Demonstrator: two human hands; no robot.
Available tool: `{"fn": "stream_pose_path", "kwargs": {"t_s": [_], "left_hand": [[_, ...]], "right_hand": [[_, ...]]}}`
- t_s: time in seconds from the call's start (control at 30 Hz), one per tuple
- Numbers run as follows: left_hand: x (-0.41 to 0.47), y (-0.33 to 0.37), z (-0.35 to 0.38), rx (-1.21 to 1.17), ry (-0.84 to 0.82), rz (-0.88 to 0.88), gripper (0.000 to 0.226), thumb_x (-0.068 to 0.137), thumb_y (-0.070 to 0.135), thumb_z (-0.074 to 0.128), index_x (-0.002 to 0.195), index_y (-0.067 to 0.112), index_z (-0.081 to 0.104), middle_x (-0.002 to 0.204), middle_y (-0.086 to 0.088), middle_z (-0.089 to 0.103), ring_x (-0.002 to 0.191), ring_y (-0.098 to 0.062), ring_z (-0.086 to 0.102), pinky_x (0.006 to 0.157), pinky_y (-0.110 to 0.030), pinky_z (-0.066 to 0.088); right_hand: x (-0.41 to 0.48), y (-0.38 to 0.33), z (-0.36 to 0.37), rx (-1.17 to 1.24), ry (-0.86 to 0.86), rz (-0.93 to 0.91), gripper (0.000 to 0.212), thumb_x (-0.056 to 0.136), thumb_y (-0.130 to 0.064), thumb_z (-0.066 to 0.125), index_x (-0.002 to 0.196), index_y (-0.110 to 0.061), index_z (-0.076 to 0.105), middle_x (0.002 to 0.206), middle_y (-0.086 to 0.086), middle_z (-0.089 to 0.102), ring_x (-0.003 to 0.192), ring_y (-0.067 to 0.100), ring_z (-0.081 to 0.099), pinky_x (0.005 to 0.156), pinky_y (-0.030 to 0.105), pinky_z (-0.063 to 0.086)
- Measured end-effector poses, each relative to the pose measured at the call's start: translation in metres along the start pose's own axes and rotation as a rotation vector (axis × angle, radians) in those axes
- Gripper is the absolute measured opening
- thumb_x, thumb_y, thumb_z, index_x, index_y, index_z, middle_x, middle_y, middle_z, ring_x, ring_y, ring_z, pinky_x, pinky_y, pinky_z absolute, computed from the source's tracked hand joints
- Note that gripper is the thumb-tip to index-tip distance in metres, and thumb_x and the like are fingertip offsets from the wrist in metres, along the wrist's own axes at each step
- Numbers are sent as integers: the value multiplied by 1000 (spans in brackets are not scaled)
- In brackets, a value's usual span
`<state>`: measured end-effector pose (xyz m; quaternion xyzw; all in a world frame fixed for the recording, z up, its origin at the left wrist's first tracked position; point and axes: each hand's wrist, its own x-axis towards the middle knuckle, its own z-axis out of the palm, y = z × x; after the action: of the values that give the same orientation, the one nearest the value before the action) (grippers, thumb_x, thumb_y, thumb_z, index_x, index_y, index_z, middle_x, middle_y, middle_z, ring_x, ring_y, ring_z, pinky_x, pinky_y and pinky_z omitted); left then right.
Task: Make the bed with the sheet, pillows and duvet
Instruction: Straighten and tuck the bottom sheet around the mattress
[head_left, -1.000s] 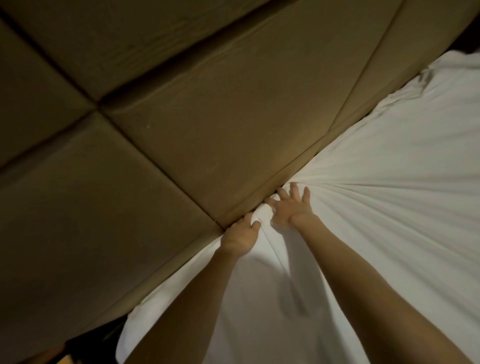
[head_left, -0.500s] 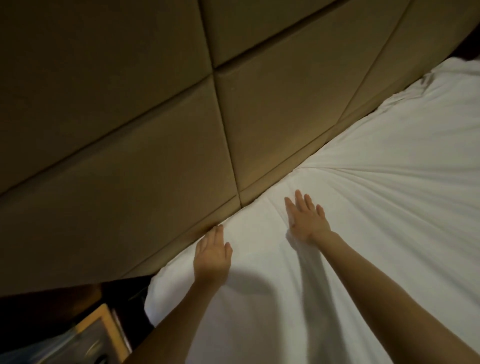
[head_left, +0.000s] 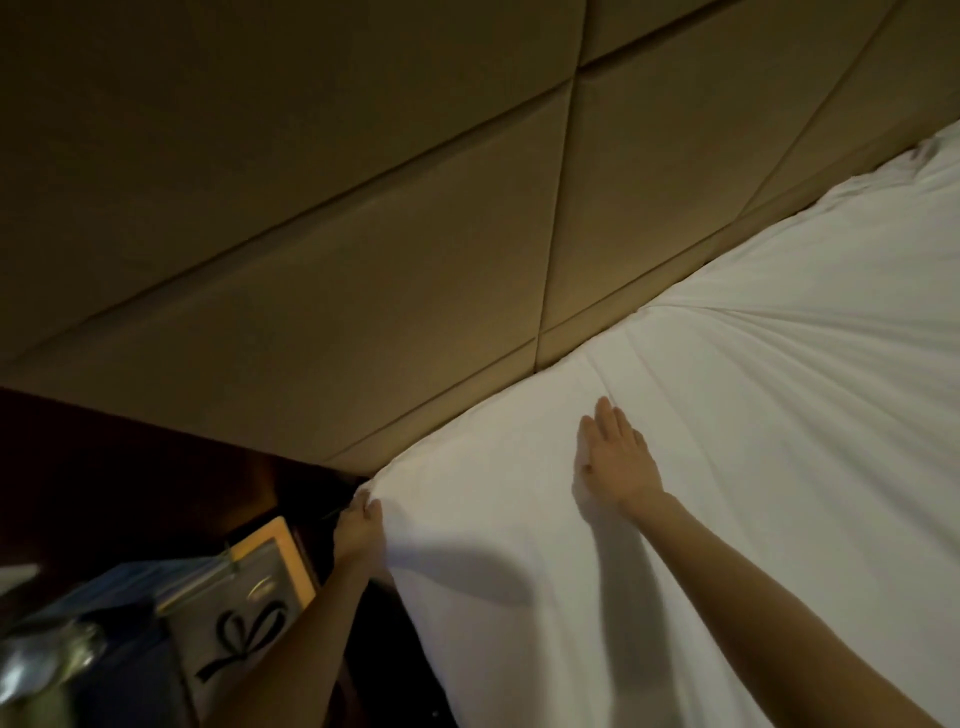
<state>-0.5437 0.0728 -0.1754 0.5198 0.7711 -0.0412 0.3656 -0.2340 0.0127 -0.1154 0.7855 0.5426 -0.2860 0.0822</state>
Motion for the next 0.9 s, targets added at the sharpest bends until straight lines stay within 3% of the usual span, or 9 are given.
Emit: {"fn": "stream_pose_path", "kwargs": {"t_s": [0.1,0.17,0.23,0.33,0.53,0.7,0.8,0.9], "left_hand": [[3,-4,-3,-146,52,-74,30,97,24,51,114,0,56,122,-27,55,112,-41,52,92,-40,42],[6,-6,-5,-238,86,-87,17,92,21,61,90,5,55,112,-26,59,105,-40,56,86,-39,44],[8,-7,-7,-273,105,-81,17,91,17,62,81,5,53,105,-25,62,102,-39,58,83,-37,45],[13,-8,-14,-257,102,-65,21,94,13,56,98,-7,62,108,-26,62,104,-39,57,83,-36,44],[21,-12,-13,-91,81,-83,26,96,3,44,116,-13,49,121,-32,51,114,-46,50,90,-43,43],[20,1,0,-103,119,-198,34,100,12,41,124,-11,44,127,-32,49,117,-47,49,90,-48,44],[19,4,-1,33,108,-124,34,100,16,39,123,-7,46,128,-28,47,116,-46,49,90,-49,44],[22,0,-8,229,118,57,30,99,14,41,118,-7,49,126,-26,47,108,-43,54,88,-46,46]], "right_hand": [[-4,-14,11,-32,-29,-57,64,97,-20,42,152,-10,9,160,9,-6,148,29,1,119,39,12],[-5,-22,16,-49,-37,-83,65,98,-21,41,152,-13,7,160,7,-7,148,29,0,119,40,11],[-6,-29,17,-52,-34,-105,64,98,-21,42,152,-14,8,160,5,-6,148,29,0,119,40,12],[-6,-38,17,-50,-49,-145,61,98,-20,42,151,-14,13,160,3,-3,148,28,1,119,39,13],[-6,-47,16,-70,-65,-192,59,97,-20,43,150,-16,17,161,2,0,148,25,2,119,37,13],[-14,-31,12,-145,-105,-239,57,97,-21,41,150,-17,19,161,1,-2,148,26,1,119,39,11],[-19,-15,11,-134,-151,-196,60,98,-19,39,152,-20,13,161,2,-6,148,26,-2,120,41,8],[-23,-7,12,-101,-158,-175,61,98,-15,38,153,-21,11,161,2,-8,148,25,-1,120,40,7]]}}
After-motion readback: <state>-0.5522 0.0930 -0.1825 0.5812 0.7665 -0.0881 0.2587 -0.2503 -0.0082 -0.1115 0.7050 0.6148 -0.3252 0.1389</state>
